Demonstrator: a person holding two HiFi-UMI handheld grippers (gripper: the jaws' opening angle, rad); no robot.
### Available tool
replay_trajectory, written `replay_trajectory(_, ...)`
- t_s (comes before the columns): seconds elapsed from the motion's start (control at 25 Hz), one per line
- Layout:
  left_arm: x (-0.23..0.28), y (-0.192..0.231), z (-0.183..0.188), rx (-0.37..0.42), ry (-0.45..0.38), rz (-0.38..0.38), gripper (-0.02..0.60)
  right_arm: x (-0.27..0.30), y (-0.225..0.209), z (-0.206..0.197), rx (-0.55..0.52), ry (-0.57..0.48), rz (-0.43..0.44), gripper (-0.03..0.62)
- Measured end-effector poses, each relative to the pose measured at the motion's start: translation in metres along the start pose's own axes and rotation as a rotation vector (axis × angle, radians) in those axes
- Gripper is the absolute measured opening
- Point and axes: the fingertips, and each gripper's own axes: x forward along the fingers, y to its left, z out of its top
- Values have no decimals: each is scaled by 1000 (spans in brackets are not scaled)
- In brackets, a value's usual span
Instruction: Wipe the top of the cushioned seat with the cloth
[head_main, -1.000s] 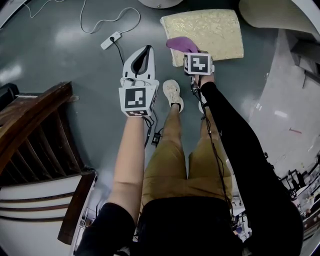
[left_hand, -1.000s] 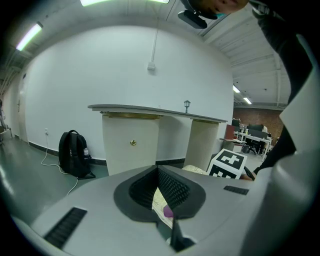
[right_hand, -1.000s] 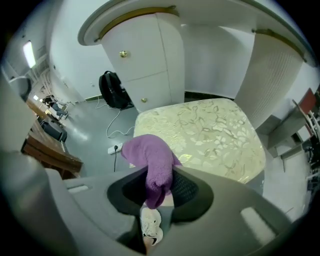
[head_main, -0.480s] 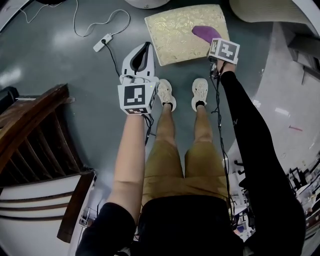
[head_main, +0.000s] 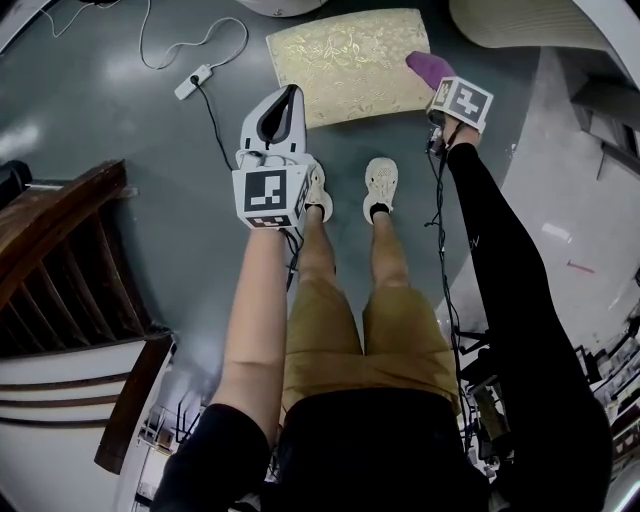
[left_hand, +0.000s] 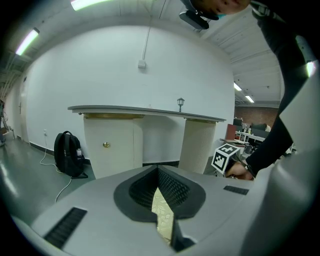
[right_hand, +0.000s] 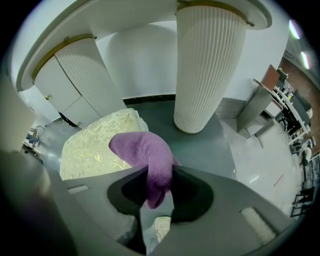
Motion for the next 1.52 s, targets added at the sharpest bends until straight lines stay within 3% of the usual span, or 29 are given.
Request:
replay_trajectory(0.2, 3, -8, 1, -14, -8, 41, 8, 2, -10, 0, -36, 7, 28, 86)
replay_trajectory(0.4, -3, -7, 0, -26, -5, 82, 8, -16, 16, -1, -71, -38, 146, 87)
replay_trajectory(0.68, -22, 13, -7, -23, 12, 112, 8, -40, 126, -31, -162, -44, 350, 87)
replay_trajectory(1.04, -59, 60, -21, -32, 36, 155, 8, -54, 261, -126, -284, 119, 518, 86)
replay_trajectory(1.24, -70, 78, -26, -34, 44, 162, 8, -46, 291, -162, -360, 204, 500, 86)
replay_trajectory(1.36, -72, 82, -25, -28, 40, 160, 8, -41, 289, -159, -390, 186, 471, 87)
replay_trajectory(1.52, -72, 82, -26, -33, 35, 157, 8, -37, 263, -141, -344, 157, 417, 87)
